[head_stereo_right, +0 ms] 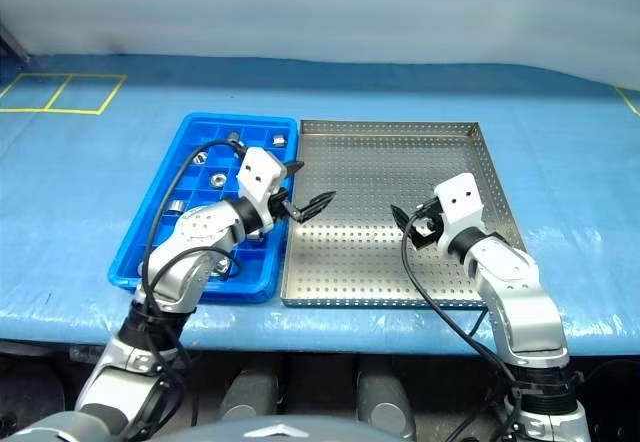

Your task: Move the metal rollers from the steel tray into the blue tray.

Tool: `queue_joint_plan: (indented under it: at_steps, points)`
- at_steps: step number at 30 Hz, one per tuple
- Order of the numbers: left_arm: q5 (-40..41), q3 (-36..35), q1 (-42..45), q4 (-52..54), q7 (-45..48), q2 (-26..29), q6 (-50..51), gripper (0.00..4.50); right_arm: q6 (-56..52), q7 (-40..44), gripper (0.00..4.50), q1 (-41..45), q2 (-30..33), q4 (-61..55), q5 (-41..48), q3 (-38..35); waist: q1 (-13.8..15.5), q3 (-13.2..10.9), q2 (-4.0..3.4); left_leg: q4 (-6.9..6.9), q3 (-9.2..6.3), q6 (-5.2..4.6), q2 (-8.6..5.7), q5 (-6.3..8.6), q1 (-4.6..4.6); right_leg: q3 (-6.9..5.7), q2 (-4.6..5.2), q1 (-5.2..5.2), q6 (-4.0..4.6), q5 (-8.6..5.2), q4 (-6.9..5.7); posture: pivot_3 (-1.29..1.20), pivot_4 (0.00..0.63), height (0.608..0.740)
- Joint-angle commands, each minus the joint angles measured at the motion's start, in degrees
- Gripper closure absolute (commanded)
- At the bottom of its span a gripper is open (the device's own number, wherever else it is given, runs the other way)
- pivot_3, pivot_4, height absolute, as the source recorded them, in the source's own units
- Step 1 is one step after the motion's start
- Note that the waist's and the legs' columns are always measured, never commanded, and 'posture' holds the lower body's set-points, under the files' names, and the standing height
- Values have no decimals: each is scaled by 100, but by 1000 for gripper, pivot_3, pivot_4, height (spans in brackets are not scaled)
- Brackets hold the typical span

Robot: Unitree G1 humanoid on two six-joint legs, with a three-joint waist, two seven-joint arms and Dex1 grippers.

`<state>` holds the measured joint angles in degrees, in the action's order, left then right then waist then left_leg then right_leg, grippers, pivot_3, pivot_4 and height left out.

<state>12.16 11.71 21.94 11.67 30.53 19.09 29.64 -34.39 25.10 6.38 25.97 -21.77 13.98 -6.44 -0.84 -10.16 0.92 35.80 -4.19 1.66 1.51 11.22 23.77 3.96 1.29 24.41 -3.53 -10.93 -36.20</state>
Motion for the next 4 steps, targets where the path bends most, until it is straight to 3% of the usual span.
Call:
queue_joint_plan:
  at_steps: [1, 4]
  points:
    - [16, 34, -108, 449, 220, 204, 54, 3, 133, 33, 28, 120, 14, -110, 107, -111, 24, 0, 0, 4, 0, 0, 0, 0, 0, 0, 0, -1, 0, 0, -4, 118, 150, 740]
    - [9, -18, -159, 494, 126, 166, 122, 3, 148, 6, 28, 209, 20, -21, 90, -69, 45, 0, 0, 13, -3, 0, -3, 0, 2, -1, 2, -5, -1, 1, -5, 123, 150, 740]
